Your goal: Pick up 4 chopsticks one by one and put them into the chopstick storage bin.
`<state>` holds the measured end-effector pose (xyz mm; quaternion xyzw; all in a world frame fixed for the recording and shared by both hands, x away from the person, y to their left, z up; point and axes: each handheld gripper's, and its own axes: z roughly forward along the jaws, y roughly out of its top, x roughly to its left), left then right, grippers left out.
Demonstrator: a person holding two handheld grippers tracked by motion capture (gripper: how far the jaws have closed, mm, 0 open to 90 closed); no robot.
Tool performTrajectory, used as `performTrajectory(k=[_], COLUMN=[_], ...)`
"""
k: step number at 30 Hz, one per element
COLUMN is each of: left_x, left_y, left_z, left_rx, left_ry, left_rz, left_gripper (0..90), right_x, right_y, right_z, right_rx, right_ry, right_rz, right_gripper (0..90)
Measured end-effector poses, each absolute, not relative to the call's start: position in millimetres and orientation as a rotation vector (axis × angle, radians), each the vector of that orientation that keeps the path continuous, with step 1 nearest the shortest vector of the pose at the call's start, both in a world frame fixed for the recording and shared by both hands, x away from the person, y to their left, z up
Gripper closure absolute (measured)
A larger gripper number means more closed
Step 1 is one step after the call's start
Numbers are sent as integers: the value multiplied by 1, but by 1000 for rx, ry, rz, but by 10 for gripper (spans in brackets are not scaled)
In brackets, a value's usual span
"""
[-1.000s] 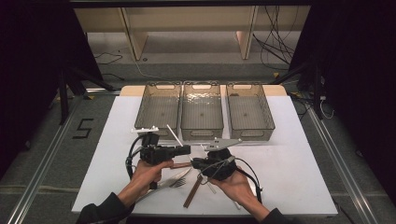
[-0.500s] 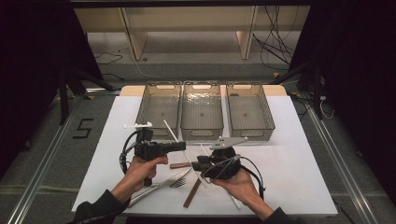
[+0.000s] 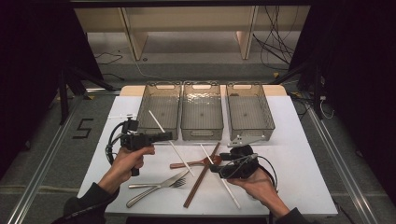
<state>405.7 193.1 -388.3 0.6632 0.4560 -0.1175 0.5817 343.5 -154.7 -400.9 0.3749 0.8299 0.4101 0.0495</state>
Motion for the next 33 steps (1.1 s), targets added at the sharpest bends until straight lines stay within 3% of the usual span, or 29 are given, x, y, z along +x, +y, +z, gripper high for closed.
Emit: performTrajectory(k=[20, 33], left_x=[463, 504], left_y=[245, 251], left_z=[-342, -325], left_rx=[1531, 1522], left_ry=[1179, 1263], left_rz=[-137, -42], left_gripper=[846, 846], right_x=[336, 335], right_y=[-171, -169], right_z=[-407, -407], right_rx=[1183, 1169], right_ry=[2536, 2544], right_rz=[1172, 1181], right_gripper=[299, 293])
